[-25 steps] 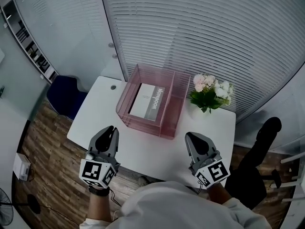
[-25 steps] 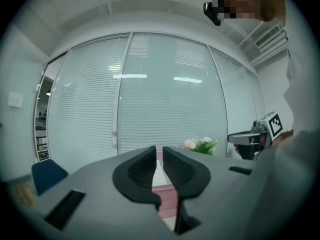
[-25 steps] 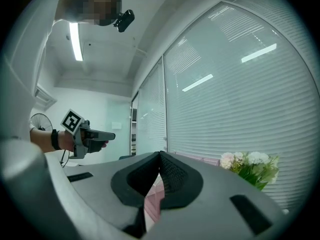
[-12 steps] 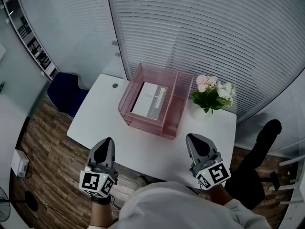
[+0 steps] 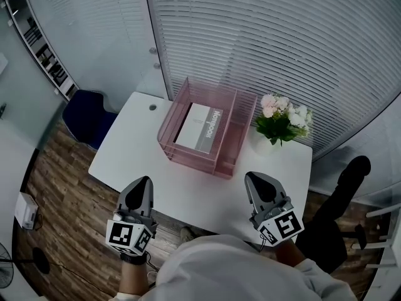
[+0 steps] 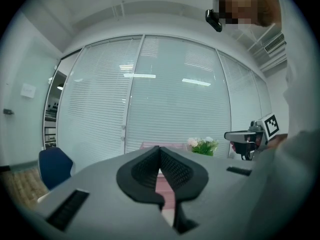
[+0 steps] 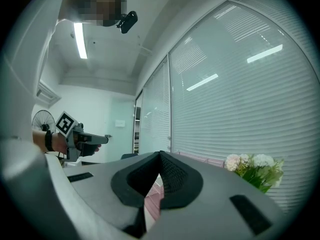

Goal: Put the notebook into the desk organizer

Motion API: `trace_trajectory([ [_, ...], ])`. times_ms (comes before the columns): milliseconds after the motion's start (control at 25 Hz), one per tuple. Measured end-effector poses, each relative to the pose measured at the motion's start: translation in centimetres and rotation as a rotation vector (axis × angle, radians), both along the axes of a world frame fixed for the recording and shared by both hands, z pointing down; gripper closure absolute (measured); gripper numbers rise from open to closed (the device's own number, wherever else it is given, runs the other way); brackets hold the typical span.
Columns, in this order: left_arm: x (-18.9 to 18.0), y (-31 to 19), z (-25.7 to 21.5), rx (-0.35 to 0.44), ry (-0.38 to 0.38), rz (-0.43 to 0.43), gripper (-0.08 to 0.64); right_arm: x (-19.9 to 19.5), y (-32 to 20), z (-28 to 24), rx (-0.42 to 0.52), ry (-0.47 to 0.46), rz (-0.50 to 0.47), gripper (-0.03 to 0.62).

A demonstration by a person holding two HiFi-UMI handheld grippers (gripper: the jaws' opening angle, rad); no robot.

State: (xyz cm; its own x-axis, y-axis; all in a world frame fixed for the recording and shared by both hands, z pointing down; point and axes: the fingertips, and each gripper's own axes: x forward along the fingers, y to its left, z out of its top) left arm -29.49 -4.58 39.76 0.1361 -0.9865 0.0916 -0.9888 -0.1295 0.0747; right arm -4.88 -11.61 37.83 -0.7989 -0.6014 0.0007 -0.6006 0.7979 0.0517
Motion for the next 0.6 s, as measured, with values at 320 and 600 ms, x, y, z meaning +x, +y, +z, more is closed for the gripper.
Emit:
trace_trajectory([
  [320, 0.0, -0.7, 0.1, -0.001, -0.002, 0.016, 0.552, -0.1, -0.3, 0.1, 0.002, 0.002, 0.008, 0.581],
  [600, 0.2, -1.4, 0.1, 0.003, -0.01, 0.033, 0.552, 0.0, -0.8, 0.0, 0.007, 0.003, 0.015, 0.581],
])
